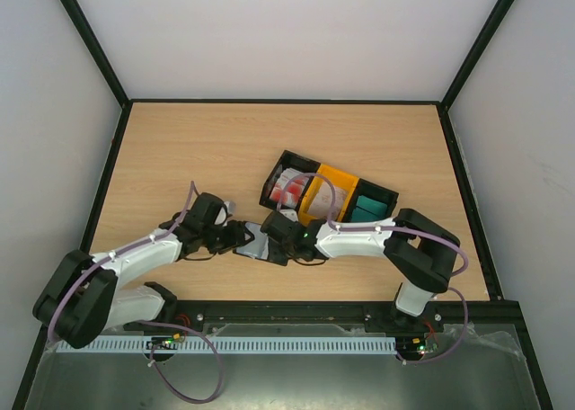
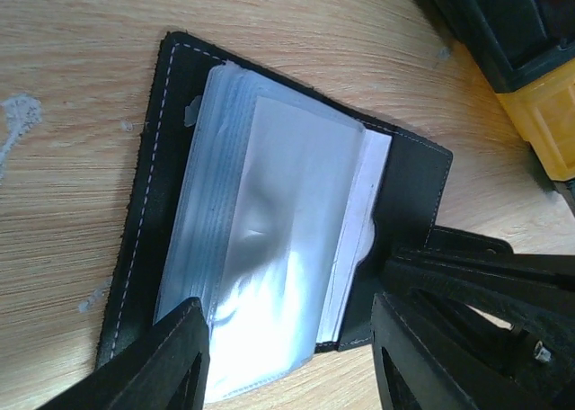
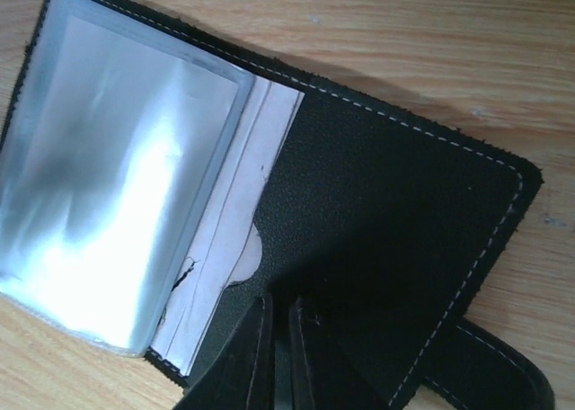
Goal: Put the credit cards into the card holder
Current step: Open the card holder at the center of the board.
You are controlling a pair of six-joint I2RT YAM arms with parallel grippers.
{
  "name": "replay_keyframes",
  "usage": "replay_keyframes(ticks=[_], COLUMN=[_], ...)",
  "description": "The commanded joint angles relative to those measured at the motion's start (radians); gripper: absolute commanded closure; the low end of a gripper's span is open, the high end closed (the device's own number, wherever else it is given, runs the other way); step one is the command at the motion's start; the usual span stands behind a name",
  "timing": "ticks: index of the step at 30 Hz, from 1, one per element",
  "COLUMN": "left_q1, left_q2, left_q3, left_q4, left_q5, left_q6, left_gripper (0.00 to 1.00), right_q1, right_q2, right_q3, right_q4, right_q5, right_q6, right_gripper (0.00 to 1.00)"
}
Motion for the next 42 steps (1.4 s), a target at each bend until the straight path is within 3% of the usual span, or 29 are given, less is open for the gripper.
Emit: replay_keyframes(ticks=[1, 5, 13, 21, 29, 42], left_q1=[-0.004, -0.003, -0.004, -0.004, -0.024, -0.143], left_q2=[0.022, 0.044, 0.034, 0.028, 0.048, 0.169], left_q3=[0.017, 0.007, -0.005, -0.009, -0.006, 0.054], left_q4=[0.005, 0.027, 0.076, 0.127, 0.202, 0.273], left_q5=[-0.003, 0.016, 0.078, 0.144, 0.218, 0.173], left_q6=[0.008, 0.004, -0.012, -0.01, -0.024, -0.048], left_gripper=[0.49, 0.48, 0.58, 0.58, 0.56, 0.55], right_q1=[0.003, 0.003, 0.002, 0.003, -0.005, -0.069], right_q2=[0.028, 0.035, 0.04, 0.012, -0.108, -0.419], right_q3=[-0.016, -0.02, -0.028, -0.048, -0.113, -0.261], right_q4=[0.002, 0.007, 0.014, 0.046, 0.104, 0.136], right_q5=[0.005, -0.002, -0.01, 0.001, 0.083, 0.244], right_q6=[0.008, 0.004, 0.0, 0.022, 0.048, 0.102], right_gripper=[0.94, 0.95, 0.97, 0.98, 0.96, 0.94])
